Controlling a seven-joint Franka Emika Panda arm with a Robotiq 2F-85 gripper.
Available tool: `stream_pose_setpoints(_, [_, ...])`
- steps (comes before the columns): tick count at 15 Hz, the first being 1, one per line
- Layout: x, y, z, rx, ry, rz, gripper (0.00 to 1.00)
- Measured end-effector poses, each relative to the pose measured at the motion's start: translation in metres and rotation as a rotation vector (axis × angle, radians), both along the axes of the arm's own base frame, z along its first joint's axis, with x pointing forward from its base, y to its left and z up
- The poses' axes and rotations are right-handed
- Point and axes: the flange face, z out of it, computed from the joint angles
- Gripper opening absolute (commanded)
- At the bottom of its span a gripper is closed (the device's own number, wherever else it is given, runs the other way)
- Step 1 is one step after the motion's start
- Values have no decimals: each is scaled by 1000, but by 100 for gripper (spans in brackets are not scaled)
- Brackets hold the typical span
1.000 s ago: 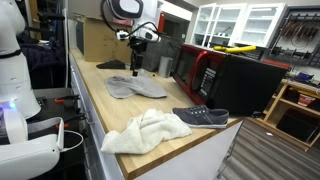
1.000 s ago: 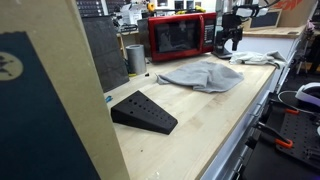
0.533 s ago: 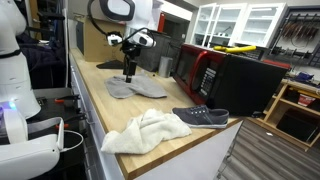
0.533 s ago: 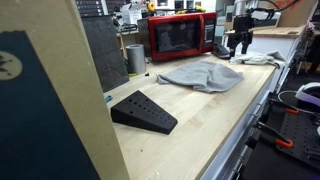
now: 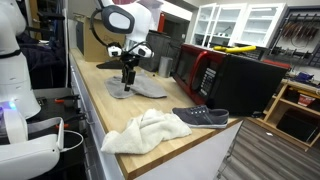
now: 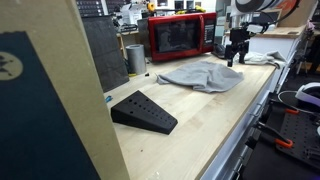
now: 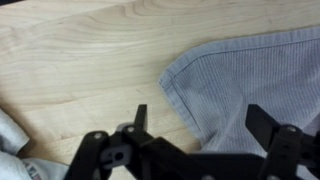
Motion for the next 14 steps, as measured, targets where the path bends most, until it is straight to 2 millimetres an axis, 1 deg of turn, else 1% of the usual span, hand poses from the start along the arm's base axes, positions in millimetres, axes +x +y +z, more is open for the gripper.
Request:
stream_pose_setpoints(4, [-7, -10, -24, 6, 58, -24, 100])
stream_pose_setpoints(5, [-7, -11, -29, 7, 65, -28, 95])
stream_pose_setpoints(6, [-7, -12, -34, 5, 67, -30, 72])
stream_pose_setpoints(8, [-6, -13, -42, 0, 64, -31, 68])
stream_pose_setpoints(10, [-5, -14, -47, -2, 63, -33, 52])
stream_pose_setpoints(12, [-4, -15, -44, -2, 56, -39, 38])
stream_pose_setpoints(13, [-4, -17, -43, -3, 52, -42, 30])
stream_pose_setpoints(14, [-4, -18, -41, -3, 48, -47, 23])
